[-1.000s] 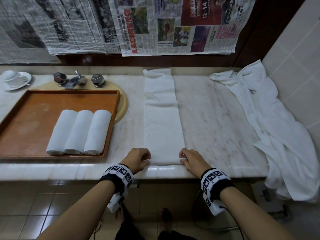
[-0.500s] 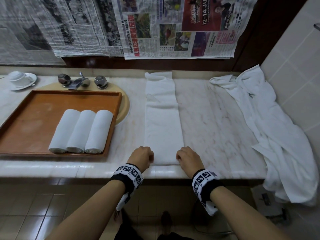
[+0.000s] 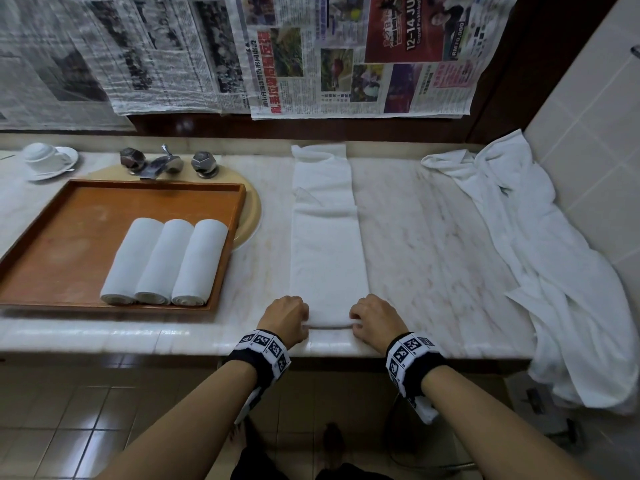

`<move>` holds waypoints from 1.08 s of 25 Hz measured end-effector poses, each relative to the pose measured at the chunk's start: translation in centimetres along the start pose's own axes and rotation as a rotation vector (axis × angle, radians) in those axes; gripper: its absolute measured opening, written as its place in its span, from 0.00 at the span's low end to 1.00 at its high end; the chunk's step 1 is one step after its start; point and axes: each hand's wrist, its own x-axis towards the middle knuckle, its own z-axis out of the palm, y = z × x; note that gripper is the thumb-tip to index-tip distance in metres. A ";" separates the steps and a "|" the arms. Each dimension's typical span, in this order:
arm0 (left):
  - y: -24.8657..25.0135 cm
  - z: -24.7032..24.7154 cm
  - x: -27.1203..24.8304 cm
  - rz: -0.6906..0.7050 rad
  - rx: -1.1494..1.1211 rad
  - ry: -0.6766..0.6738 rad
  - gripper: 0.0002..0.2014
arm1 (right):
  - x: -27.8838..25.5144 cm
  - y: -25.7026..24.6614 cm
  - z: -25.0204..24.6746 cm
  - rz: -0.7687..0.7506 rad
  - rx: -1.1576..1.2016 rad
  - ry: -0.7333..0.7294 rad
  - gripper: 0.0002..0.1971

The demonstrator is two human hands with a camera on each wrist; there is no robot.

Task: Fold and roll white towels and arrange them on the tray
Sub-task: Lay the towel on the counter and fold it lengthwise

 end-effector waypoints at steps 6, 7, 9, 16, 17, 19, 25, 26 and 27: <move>-0.4 0.0 0.1 0.055 0.070 0.006 0.13 | -0.2 0.4 -1.3 0.046 -0.020 -0.017 0.15; -0.7 -0.2 0.2 0.078 0.087 -0.009 0.13 | -0.2 0.4 -1.5 0.062 -0.007 -0.039 0.14; -1.2 -0.8 0.3 0.106 0.064 -0.027 0.13 | -0.1 0.6 -1.9 0.109 0.026 -0.068 0.13; -2.8 -0.9 0.7 0.035 -0.201 -0.010 0.08 | 0.6 0.4 -2.3 0.229 0.089 -0.025 0.02; -2.7 -1.0 0.9 0.006 -0.200 -0.019 0.07 | 0.7 0.3 -2.5 0.235 0.069 -0.017 0.03; -2.4 -1.5 1.3 -0.048 -0.205 -0.038 0.06 | 0.9 0.1 -2.7 0.228 0.018 -0.023 0.06; -0.5 -1.6 1.7 -0.036 -0.138 0.017 0.09 | 1.4 -0.4 -1.7 0.098 0.026 0.003 0.11; -0.2 -1.3 1.6 -0.056 -0.116 0.029 0.10 | 1.3 -0.6 -1.4 0.082 0.020 -0.001 0.11; 0.1 -0.9 1.3 -0.080 -0.094 0.042 0.10 | 1.2 -0.7 -1.1 0.067 0.011 0.005 0.11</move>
